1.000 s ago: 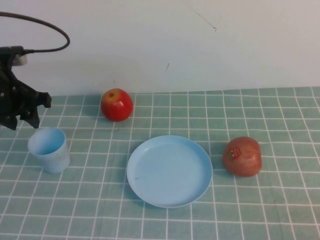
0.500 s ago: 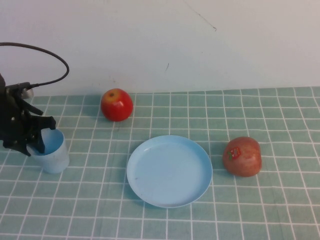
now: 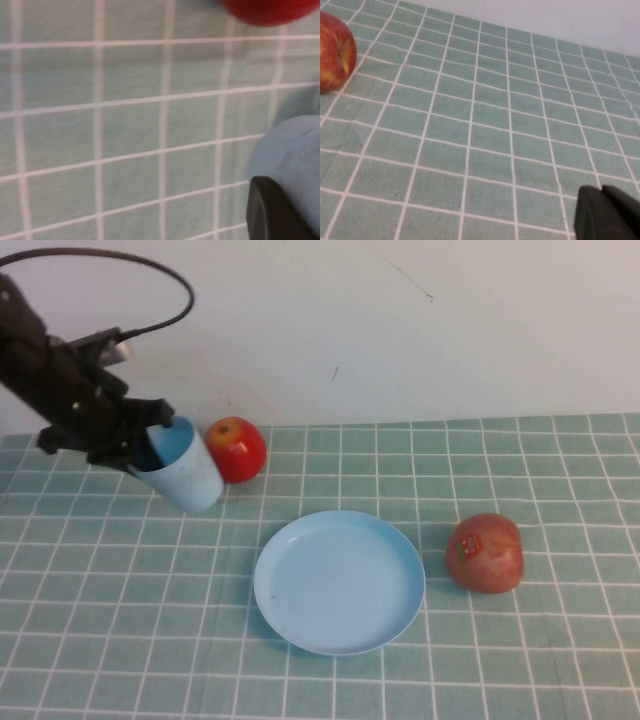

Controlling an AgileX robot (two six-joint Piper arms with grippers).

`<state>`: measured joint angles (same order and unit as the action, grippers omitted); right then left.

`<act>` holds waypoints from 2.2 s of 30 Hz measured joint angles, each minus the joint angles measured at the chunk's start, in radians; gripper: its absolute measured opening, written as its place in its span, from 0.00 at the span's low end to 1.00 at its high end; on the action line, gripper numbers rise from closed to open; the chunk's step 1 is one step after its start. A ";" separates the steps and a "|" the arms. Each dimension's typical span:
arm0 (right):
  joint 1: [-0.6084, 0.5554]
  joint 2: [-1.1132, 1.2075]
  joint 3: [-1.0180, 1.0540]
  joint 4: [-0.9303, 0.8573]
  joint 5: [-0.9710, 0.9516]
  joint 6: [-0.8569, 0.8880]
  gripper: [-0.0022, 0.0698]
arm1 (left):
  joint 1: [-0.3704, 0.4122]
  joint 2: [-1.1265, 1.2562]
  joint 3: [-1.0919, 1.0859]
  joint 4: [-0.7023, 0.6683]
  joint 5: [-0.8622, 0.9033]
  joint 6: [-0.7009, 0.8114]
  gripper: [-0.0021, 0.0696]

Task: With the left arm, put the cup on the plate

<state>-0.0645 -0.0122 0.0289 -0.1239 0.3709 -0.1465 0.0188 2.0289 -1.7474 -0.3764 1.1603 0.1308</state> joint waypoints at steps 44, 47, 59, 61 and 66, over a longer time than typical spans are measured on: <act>0.000 0.000 0.000 0.000 0.000 0.000 0.03 | -0.480 0.139 -0.245 0.240 0.062 -0.095 0.35; 0.000 0.000 0.000 0.000 0.000 0.000 0.03 | -0.480 0.088 -0.293 0.240 0.066 -0.102 0.36; 0.000 0.000 0.000 0.000 0.000 0.000 0.03 | -0.522 -0.330 -0.323 0.176 0.090 -0.109 0.04; 0.000 0.000 0.000 0.000 0.000 0.000 0.03 | -0.550 -0.402 -0.316 0.181 0.092 -0.114 0.04; 0.000 0.000 0.000 0.000 0.000 0.000 0.03 | -0.621 -0.564 -0.188 0.174 0.101 -0.114 0.03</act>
<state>-0.0645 -0.0122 0.0289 -0.1239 0.3709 -0.1465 -0.6026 1.4650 -1.9358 -0.2024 1.2613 0.0170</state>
